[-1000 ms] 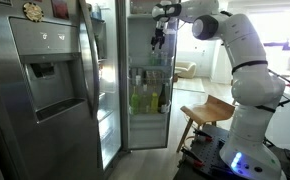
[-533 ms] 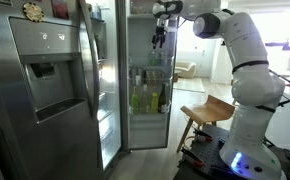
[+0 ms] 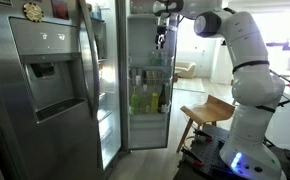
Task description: Remove the green can from the stool and place it in the fridge
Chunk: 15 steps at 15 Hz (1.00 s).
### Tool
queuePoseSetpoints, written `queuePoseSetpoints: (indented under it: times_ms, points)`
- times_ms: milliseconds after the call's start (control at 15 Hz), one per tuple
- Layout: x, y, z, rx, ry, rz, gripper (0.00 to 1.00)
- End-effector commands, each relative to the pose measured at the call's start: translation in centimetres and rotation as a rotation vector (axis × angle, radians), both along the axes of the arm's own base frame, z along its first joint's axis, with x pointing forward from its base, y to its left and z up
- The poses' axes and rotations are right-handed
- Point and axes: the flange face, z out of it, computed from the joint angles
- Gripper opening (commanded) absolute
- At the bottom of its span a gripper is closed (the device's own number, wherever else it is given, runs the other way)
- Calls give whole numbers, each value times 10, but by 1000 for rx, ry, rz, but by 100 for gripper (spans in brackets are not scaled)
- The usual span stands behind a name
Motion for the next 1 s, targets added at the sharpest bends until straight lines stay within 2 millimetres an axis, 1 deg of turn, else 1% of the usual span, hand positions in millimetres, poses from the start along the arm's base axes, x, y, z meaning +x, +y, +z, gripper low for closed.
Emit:
queuePoseSetpoints:
  times_ms: [0, 267, 667, 933]
  points:
    - [-14, 8, 7, -5, 57, 49, 100]
    - [-28, 12, 18, 15, 63, 60, 100]
    - [-58, 25, 44, 61, 70, 14, 100]
    - [-75, 32, 57, 62, 61, 5, 100]
